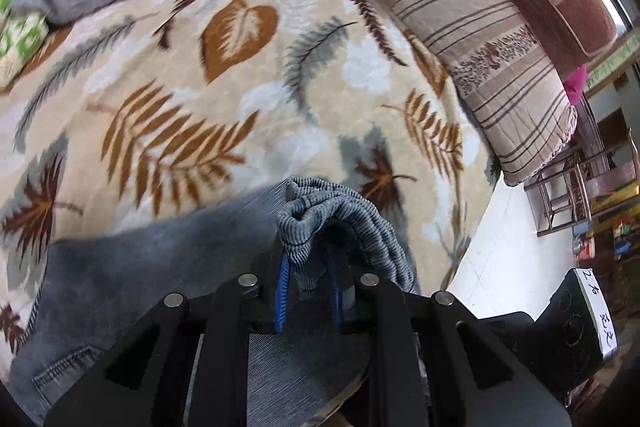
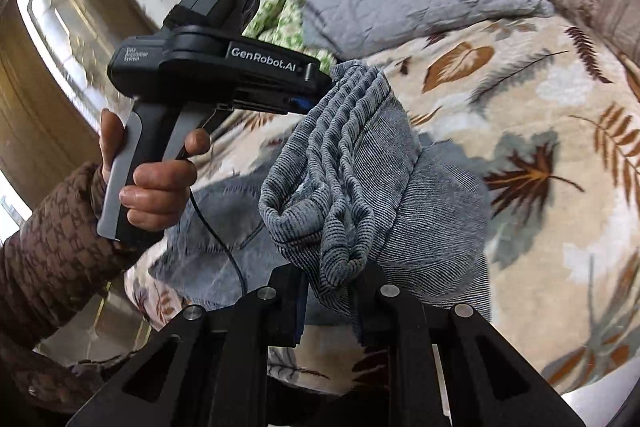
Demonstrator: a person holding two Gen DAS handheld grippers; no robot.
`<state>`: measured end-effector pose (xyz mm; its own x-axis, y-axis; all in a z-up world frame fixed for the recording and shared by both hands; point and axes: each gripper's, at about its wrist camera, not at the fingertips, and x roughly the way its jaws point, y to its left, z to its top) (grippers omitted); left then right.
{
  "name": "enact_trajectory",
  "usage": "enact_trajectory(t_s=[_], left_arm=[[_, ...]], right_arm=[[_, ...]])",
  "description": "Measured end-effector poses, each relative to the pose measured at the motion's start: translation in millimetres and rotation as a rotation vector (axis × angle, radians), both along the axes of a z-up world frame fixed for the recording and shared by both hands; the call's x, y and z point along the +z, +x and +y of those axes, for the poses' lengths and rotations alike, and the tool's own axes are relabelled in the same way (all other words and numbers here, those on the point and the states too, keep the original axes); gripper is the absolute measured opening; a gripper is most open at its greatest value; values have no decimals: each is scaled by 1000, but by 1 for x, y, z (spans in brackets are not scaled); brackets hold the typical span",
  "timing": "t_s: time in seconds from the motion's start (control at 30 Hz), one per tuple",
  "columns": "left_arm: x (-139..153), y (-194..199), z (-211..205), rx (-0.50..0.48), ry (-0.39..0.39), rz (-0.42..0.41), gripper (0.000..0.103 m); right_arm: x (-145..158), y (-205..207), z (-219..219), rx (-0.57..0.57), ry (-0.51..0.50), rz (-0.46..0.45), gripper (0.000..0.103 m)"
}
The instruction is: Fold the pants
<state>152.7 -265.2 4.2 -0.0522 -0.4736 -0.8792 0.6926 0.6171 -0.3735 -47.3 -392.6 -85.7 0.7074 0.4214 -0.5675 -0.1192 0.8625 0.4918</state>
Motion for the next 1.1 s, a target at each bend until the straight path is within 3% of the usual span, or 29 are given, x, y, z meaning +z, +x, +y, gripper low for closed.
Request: enact_trajectory(t_s=[0.27, 0.43, 0.53, 0.67, 0.73, 0.87, 0.93, 1.1], left_arm=[[-39, 6, 45, 85, 32, 85, 15], [-57, 4, 67, 153, 67, 120, 16], [-63, 5, 85, 211, 70, 155, 17], [-58, 3, 109, 282, 34, 186, 25], [-52, 0, 119, 316, -7, 202, 30], [-44, 0, 132, 404, -114, 265, 49], [-46, 0, 135, 442, -140, 288, 51], [-53, -3, 128, 463, -139, 336, 52]], right_arm=[[-24, 22, 43, 81, -114, 89, 22], [-40, 38, 59, 117, -164, 150, 33], [-38, 34, 68, 139, -198, 152, 40], [-27, 28, 72, 170, -223, 152, 42], [-17, 20, 67, 182, -213, 141, 42], [15, 8, 32, 143, -118, 74, 48], [26, 7, 13, 102, -79, 46, 55], [34, 19, -29, -7, -7, 30, 56]])
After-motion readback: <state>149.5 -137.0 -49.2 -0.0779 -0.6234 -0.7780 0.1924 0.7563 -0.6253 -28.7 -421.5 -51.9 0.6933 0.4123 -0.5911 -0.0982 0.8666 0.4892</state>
